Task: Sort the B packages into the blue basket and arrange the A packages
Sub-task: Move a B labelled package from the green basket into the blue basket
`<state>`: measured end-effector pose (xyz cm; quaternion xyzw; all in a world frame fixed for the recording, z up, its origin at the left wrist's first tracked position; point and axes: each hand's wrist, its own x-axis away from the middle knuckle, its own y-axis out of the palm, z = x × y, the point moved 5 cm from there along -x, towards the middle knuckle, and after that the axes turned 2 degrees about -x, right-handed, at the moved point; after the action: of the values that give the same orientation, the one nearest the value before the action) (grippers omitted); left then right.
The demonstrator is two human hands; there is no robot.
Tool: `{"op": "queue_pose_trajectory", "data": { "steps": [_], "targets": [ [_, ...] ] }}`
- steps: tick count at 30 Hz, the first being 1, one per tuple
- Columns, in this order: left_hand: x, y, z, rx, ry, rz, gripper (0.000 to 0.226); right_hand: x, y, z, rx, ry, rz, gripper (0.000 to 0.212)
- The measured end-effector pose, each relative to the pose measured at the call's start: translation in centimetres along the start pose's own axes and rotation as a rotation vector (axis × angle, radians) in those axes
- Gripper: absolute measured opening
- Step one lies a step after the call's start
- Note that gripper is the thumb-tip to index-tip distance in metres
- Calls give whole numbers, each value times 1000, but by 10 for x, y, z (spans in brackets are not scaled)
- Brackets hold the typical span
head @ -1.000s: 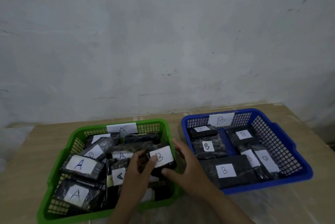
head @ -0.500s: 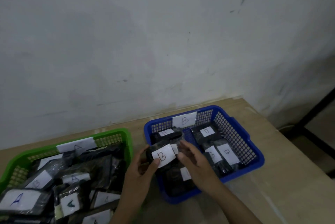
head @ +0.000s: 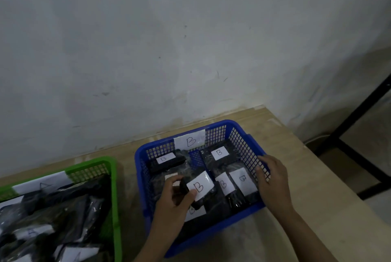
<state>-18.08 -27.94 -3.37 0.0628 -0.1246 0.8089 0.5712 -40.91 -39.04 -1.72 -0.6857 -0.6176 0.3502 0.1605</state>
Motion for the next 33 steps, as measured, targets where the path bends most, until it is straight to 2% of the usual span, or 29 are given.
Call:
{"op": "queue_pose_trajectory", "data": {
  "steps": [2,5,8,13,19,21,24,33],
  "targets": [
    [-5,15,0,-33,-2,-35,29,-7,0,9,116,-33,4,27],
    [-16,43,4,-145,3,-114,33,-18,4,27,179,-9,-95,43],
    [-31,74,8,-242,28,-182,24,-23,9,40,71,19,-175,37],
    [-51,124,4,-351,50,-281,23,-20,8,48,-50,81,-127,36],
    [-59,160,-6,-542,165,-354,36,-19,10,51,-99,90,-116,36],
    [-59,163,-9,-736,197,-325,39,-18,9,51,-127,98,-121,37],
    [-61,159,-6,-1090,293,-201,44,-18,7,51,-182,91,-133,37],
    [-59,154,-7,-1160,302,-259,47,-18,10,53,-154,108,-190,40]
  ]
}}
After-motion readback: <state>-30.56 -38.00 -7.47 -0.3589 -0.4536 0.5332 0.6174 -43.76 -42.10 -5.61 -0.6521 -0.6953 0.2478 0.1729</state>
